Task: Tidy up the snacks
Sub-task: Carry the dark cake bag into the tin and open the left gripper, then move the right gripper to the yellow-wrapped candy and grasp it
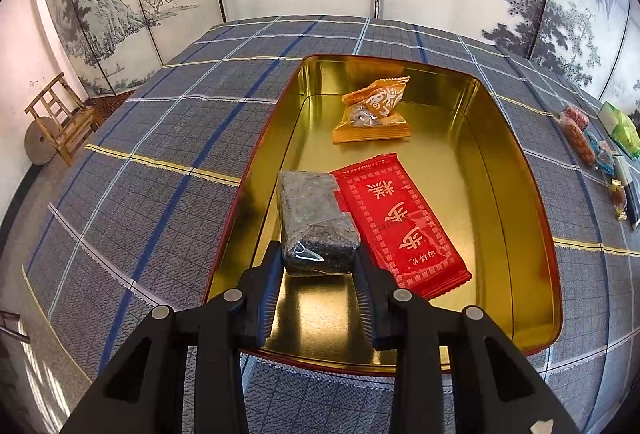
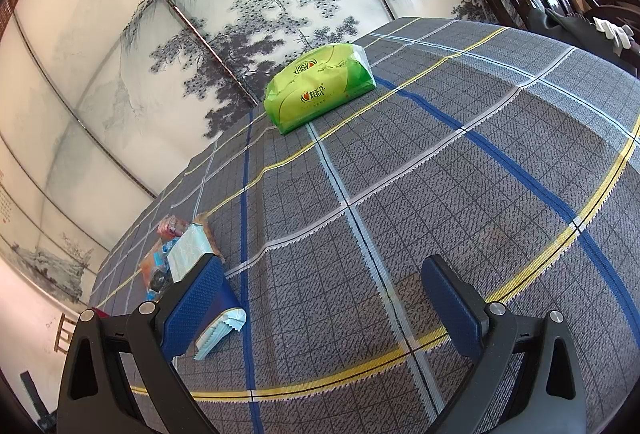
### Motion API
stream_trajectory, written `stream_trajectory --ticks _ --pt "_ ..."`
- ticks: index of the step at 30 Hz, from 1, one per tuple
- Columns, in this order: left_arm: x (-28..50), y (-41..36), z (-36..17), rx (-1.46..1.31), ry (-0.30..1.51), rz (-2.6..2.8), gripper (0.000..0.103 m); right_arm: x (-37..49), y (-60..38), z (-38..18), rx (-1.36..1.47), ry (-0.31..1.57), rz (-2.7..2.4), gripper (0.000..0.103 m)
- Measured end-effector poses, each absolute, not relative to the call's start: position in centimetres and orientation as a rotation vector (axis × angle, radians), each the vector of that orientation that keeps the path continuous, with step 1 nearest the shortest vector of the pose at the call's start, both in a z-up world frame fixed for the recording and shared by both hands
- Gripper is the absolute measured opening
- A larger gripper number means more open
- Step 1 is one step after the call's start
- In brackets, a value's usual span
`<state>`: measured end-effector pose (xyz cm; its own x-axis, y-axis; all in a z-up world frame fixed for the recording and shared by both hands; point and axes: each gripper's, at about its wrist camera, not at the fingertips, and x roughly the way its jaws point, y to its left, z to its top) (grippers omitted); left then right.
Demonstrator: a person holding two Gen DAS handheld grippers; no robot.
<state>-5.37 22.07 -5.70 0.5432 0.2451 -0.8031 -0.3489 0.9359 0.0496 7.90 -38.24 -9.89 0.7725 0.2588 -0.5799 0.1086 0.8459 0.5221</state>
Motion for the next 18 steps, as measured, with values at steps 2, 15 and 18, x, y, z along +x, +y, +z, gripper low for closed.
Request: stream_trajectory --ticks 2,15,18 --pt "-5.4 22.0 -5.7 -0.113 0.929 0.351 0.031 7.9 -38.2 -9.9 0.566 0.693 0.086 0.099" --pt "-7.1 20.5 -5.2 -0.114 0.788 0.241 0.081 8.1 -37.9 -10.0 0.538 0.707 0.072 0.1" --pt "-8.9 20.9 -4.0 -0.162 0.674 0.244 0.082 8.1 -37.0 -9.7 0.462 0.739 0.013 0.1"
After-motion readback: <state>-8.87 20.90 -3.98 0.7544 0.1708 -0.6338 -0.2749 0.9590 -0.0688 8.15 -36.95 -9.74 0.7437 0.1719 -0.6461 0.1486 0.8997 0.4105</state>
